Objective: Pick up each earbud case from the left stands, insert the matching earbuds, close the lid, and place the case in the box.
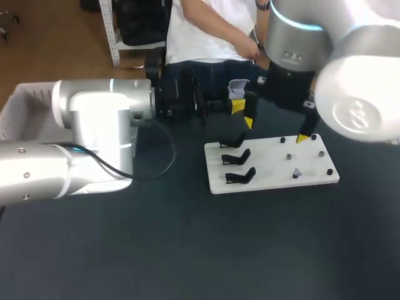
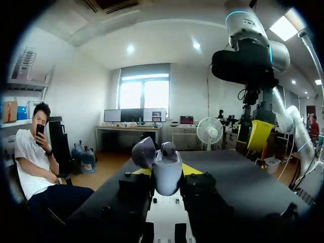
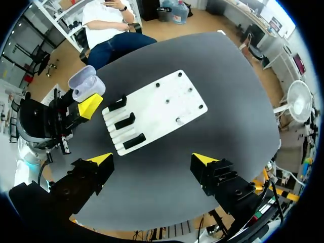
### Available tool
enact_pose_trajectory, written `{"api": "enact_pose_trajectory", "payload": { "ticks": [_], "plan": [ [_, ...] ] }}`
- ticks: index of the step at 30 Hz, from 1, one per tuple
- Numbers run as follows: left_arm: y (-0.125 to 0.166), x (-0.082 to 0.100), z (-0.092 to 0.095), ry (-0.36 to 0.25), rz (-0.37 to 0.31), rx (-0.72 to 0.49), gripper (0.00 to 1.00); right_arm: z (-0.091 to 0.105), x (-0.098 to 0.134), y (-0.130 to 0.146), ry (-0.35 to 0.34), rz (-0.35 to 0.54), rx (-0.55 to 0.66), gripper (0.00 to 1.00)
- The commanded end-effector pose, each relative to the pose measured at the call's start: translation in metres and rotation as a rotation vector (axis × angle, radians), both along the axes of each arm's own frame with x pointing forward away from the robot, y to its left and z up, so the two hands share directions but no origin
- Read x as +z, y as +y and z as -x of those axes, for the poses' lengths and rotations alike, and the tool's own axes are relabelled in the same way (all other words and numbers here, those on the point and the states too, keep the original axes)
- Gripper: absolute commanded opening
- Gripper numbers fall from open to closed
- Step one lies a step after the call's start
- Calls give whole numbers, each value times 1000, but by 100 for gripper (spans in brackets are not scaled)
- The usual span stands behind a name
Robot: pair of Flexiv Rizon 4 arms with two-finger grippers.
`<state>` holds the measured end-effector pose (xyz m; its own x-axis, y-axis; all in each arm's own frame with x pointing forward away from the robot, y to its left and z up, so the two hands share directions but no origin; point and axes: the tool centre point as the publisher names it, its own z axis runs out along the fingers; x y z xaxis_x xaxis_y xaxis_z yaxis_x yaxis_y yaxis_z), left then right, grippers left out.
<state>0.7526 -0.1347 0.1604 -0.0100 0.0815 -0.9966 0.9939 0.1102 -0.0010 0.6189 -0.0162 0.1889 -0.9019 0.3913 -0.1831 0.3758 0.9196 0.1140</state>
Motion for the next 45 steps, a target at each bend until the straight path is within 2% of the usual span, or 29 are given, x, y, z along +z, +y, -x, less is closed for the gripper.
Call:
{"api": "enact_pose_trajectory", "payload": {
  "ticks": [1, 5, 7, 25, 27, 37, 43, 45],
  "plan": [
    [0, -1, 2, -4, 3, 7, 0, 21, -3, -17, -248, -16, 13, 100],
    [0, -1, 2, -4, 3, 7, 0, 30, -1, -25, -242, 19, 73, 100],
    [0, -1, 2, -4, 3, 7, 0, 32, -1, -28, -216, 58, 124, 100],
    [0, -1, 2, -4, 3, 7, 0, 32, -1, -28, -216, 58, 124, 100],
    [0, -1, 2, -4, 3, 7, 0, 30, -13, -30, -195, -16, 96, 100],
    [0, -1, 2, -4, 3, 7, 0, 23, -65, -42, -242, 5, 62, 100],
    [0, -1, 2, -4, 3, 7, 0, 11, -94, -54, -185, 26, 26, 100],
    [0, -1, 2, -4, 3, 7, 0, 7, -103, -58, -171, 8, 11, 100]
  ]
}}
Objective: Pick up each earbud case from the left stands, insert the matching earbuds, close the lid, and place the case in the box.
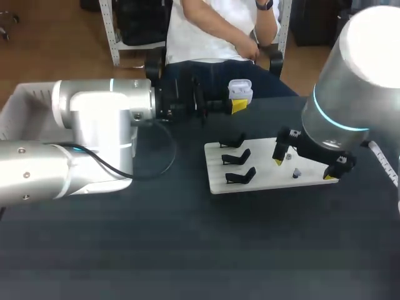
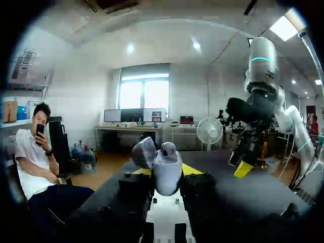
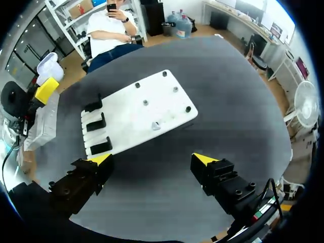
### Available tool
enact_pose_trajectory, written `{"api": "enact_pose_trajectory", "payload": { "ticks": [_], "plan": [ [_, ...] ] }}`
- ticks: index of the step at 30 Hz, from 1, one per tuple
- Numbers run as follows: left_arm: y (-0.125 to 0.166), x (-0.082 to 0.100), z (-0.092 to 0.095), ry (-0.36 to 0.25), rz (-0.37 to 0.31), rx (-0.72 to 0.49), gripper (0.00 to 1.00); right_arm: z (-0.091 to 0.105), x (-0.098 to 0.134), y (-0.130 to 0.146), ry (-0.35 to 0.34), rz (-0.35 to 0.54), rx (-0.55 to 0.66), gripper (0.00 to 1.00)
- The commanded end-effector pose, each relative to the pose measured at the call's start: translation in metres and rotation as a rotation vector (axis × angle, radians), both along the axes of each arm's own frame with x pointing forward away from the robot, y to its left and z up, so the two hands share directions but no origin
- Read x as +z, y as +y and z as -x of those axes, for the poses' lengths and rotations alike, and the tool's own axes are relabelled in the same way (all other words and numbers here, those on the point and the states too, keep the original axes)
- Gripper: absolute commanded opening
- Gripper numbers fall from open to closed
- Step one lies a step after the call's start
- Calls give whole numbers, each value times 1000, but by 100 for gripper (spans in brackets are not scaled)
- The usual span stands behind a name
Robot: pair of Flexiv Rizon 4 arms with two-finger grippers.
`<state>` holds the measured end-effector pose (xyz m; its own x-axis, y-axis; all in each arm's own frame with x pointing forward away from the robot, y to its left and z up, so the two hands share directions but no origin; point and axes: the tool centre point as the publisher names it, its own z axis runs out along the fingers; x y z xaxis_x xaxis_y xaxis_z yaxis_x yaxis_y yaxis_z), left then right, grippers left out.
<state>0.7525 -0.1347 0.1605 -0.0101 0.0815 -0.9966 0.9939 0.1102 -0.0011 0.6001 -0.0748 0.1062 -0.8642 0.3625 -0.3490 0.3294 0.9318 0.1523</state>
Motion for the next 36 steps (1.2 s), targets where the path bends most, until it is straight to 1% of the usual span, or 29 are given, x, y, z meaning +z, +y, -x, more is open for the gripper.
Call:
{"api": "enact_pose_trajectory", "payload": {
  "ticks": [1, 3, 7, 11, 12, 14, 15, 16, 19, 30, 32, 34, 35, 36],
  "plan": [
    [0, -1, 2, -4, 3, 7, 0, -14, -26, -2, 15, -6, -15, 100],
    [0, -1, 2, -4, 3, 7, 0, -19, -35, -5, 33, -23, -27, 100],
    [0, -1, 2, -4, 3, 7, 0, -28, -50, -10, 44, -20, -34, 100],
    [0, -1, 2, -4, 3, 7, 0, -36, -60, -12, 34, -26, -26, 100],
    [0, -1, 2, -4, 3, 7, 0, -38, -63, -12, 44, -23, -14, 100],
    [0, -1, 2, -4, 3, 7, 0, -40, -69, -13, 20, -21, -6, 100],
    [0, -1, 2, -4, 3, 7, 0, -42, -73, -15, 23, -19, -6, 100],
    [0, -1, 2, -4, 3, 7, 0, -44, -75, -16, 8, -29, -6, 100],
    [0, -1, 2, -4, 3, 7, 0, -47, -75, -17, -1, -23, -4, 100],
    [0, -1, 2, -4, 3, 7, 0, -53, -80, -18, 11, -31, -3, 100],
    [0, -1, 2, -4, 3, 7, 0, -54, -81, -18, 17, -32, -3, 96],
    [0, -1, 2, -4, 3, 7, 0, -55, -81, -17, 24, -26, 9, 82],
    [0, -1, 2, -4, 3, 7, 0, -55, -81, -17, 24, -26, 9, 81],
    [0, -1, 2, -4, 3, 7, 0, -55, -81, -16, 37, -19, 16, 82]
  ]
}}
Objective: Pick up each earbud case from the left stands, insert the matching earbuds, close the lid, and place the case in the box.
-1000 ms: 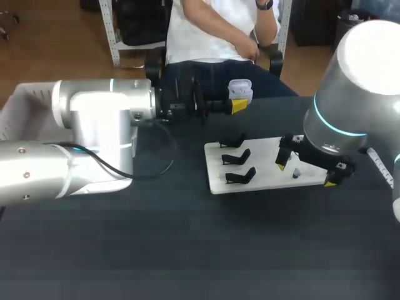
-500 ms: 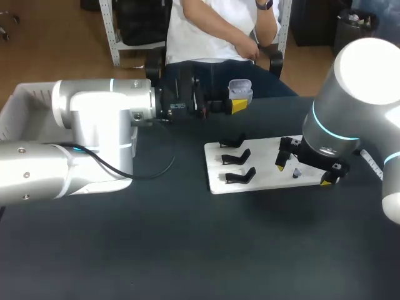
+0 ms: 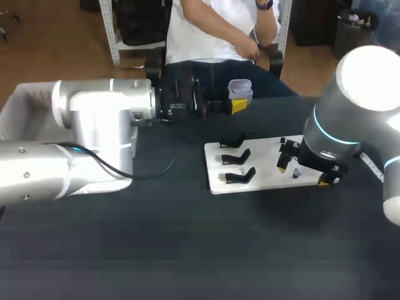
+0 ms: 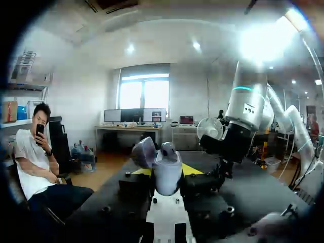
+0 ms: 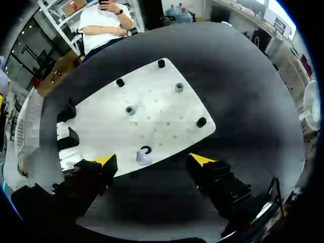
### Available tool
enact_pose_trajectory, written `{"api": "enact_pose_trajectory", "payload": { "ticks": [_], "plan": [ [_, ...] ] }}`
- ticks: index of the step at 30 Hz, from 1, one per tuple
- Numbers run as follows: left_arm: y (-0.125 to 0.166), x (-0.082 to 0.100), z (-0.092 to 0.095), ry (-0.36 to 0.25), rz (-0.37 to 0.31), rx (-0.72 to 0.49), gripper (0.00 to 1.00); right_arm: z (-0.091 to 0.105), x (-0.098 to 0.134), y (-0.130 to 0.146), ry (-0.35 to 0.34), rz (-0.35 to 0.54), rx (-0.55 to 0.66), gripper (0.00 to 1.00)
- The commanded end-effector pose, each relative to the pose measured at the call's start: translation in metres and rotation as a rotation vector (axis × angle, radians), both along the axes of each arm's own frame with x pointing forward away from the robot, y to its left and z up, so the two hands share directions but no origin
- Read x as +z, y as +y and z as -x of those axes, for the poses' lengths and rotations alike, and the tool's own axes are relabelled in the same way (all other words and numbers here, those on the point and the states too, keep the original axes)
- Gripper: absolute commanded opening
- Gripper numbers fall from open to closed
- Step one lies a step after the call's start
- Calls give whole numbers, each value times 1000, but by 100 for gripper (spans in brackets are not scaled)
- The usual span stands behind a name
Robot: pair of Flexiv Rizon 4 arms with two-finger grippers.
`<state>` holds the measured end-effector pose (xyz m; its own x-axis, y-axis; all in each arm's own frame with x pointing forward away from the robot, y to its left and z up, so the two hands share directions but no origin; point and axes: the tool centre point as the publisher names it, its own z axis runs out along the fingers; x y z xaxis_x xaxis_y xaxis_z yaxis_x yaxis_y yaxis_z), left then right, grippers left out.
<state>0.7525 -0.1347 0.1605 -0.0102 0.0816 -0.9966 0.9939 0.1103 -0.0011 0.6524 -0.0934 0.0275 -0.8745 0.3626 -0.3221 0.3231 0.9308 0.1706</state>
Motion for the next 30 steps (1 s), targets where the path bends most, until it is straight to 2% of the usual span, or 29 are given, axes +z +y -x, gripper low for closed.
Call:
{"api": "enact_pose_trajectory", "payload": {
  "ticks": [1, 4, 7, 10, 23, 26, 30],
  "plan": [
    [0, -1, 2, -4, 3, 7, 0, -3, -2, 2, 15, 5, 5, 78],
    [0, -1, 2, -4, 3, 7, 0, -3, -3, 3, 20, 4, 9, 66],
    [0, -1, 2, -4, 3, 7, 0, -3, -3, 5, 27, 7, 18, 63],
    [0, -1, 2, -4, 3, 7, 0, -4, -3, 5, 30, 7, 19, 49],
    [0, -1, 2, -4, 3, 7, 0, -4, -5, 9, 56, 2, 26, 46],
    [0, -1, 2, -4, 3, 7, 0, -4, -5, 10, 59, 2, 27, 39],
    [0, -1, 2, -4, 3, 7, 0, -4, -5, 10, 59, 2, 27, 36]
  ]
}}
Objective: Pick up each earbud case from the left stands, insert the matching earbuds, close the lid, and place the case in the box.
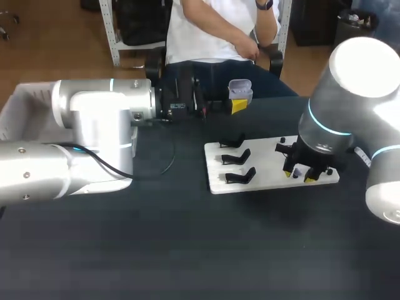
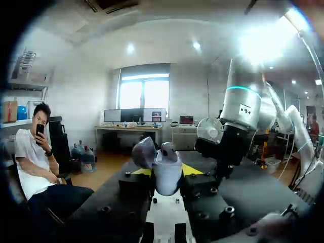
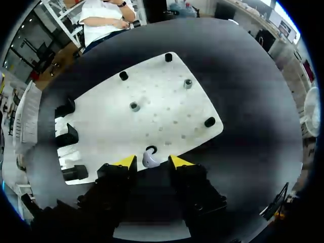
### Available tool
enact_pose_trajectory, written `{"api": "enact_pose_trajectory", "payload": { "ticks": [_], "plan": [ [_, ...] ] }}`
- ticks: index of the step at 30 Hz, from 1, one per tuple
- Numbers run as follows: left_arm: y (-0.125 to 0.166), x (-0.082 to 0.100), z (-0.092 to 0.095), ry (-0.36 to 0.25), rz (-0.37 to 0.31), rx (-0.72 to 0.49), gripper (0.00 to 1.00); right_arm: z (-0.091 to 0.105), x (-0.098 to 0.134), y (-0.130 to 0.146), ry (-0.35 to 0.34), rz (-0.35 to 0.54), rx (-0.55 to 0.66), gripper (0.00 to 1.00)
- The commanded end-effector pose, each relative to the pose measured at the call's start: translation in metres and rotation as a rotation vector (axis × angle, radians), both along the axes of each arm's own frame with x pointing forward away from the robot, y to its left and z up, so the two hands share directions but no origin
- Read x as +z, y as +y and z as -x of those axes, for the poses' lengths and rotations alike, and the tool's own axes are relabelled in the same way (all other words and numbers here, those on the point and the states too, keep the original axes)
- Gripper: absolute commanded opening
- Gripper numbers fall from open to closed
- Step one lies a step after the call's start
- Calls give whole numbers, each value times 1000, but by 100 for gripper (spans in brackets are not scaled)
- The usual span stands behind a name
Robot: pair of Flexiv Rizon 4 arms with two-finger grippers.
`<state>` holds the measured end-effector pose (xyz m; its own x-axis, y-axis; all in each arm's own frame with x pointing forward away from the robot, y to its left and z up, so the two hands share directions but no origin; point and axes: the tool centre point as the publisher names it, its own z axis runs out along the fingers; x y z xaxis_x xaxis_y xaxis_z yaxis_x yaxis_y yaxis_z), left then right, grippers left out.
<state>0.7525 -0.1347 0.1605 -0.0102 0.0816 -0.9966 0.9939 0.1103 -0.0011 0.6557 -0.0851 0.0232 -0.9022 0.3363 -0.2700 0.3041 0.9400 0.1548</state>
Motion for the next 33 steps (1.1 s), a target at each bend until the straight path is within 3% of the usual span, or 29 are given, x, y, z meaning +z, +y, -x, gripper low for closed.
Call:
{"api": "enact_pose_trajectory", "payload": {
  "ticks": [1, 15, 28, 30, 32, 33],
  "plan": [
    [0, -1, 2, -4, 3, 7, 0, -1, 0, 2, 3, 4, -4, 36],
    [0, -1, 2, -4, 3, 7, 0, -3, -2, 4, 13, 3, -4, 31],
    [0, -1, 2, -4, 3, 7, 0, -3, -3, 2, 17, 9, -12, 18],
    [0, -1, 2, -4, 3, 7, 0, -2, -4, 1, 20, 10, -14, 13],
    [0, -1, 2, -4, 3, 7, 0, -2, -5, 1, 23, 12, -17, 0],
    [0, -1, 2, -4, 3, 7, 0, -2, -5, 0, 24, 13, -18, 0]
  ]
}}
